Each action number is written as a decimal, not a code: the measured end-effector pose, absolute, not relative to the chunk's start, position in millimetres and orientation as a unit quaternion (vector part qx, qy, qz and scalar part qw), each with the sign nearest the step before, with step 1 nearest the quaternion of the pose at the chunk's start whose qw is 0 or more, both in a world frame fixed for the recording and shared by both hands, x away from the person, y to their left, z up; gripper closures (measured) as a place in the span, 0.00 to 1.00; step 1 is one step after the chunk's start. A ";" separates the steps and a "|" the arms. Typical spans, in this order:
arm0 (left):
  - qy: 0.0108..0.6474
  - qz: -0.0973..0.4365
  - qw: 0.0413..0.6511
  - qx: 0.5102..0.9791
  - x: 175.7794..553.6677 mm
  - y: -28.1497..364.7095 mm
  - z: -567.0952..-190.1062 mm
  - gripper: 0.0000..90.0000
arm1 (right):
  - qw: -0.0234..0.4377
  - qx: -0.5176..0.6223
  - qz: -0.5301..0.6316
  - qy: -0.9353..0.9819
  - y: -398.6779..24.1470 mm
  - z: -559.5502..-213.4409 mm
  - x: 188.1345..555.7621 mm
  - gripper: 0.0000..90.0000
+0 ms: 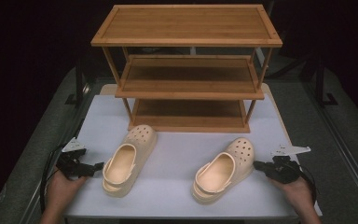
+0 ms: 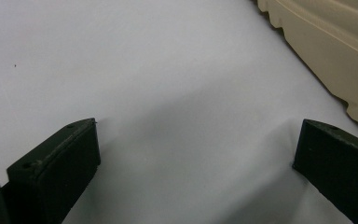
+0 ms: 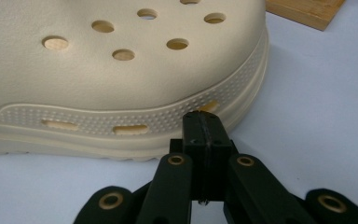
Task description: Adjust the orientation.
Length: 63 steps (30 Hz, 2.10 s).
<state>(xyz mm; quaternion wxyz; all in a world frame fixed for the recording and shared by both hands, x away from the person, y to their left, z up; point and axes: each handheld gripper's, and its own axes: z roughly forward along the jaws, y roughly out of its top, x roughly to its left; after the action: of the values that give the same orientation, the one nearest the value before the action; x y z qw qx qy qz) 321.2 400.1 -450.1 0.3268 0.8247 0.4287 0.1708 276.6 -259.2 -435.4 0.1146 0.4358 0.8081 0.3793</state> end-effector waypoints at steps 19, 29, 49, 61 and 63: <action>0.428 0.171 0.325 0.826 321.2 400.3 -450.0 0.00 | 0.102 0.408 0.363 0.831 -235.8 -431.3 308.6 1.00; 0.428 0.171 0.326 0.825 321.2 400.3 -450.0 0.00 | 0.090 0.402 0.361 0.837 -220.0 -430.1 325.9 1.00; 0.429 0.171 0.327 0.825 321.2 400.1 -450.1 0.00 | 0.081 0.382 0.362 0.847 -188.7 -430.1 352.6 1.00; 0.429 0.171 0.327 0.825 321.2 400.1 -450.1 0.00 | 0.075 0.359 0.361 0.857 -152.0 -430.1 372.8 1.00; 0.429 0.170 0.327 0.825 321.2 400.1 -450.1 0.00 | 0.077 0.352 0.361 0.860 -146.4 -429.8 375.8 1.00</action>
<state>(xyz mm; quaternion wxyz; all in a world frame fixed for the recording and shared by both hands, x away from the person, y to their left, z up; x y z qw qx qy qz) 321.2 400.1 -450.1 0.3268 0.8247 0.4291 0.1705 375.8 -146.4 -429.8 0.0772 0.3517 0.8603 0.3609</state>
